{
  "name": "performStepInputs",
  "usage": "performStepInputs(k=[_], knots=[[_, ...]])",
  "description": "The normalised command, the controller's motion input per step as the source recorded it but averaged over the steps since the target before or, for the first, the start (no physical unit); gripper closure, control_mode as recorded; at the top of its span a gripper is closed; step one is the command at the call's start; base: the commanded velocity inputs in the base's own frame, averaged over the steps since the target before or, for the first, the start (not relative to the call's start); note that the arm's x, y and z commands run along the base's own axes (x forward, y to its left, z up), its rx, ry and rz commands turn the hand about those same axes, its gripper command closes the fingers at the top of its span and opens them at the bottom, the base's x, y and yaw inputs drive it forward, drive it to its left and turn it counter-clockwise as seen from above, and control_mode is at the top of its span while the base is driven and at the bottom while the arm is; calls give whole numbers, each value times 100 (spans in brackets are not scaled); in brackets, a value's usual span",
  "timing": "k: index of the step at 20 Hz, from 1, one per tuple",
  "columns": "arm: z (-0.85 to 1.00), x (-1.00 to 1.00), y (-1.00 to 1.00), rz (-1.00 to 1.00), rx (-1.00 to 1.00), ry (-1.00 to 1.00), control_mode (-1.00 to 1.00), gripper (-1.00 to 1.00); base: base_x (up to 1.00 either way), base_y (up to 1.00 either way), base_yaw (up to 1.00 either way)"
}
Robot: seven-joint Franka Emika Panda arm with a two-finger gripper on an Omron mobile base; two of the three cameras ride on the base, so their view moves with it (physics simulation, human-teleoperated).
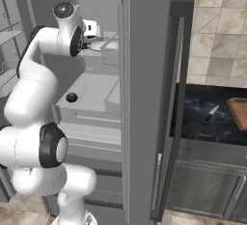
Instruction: Retrieve the chicken drumstick from the fridge and place it on the cutting board.
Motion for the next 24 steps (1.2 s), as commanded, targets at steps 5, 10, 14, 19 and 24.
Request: performStepInputs(k=[5, 10, 14, 19, 24], knots=[[16, -100, 0, 5, 0, -15, -100, 100, 0, 0, 0], [10, -100, 0, 4, 0, -14, -100, 100, 0, 0, 0], [5, -93, 0, 1, 0, -8, -100, 100, 0, 0, 0], [1, -74, 0, 0, 0, -2, -100, 100, 0, 0, 0], [0, -52, -3, 0, 0, 0, -100, 100, 0, 0, 0]])
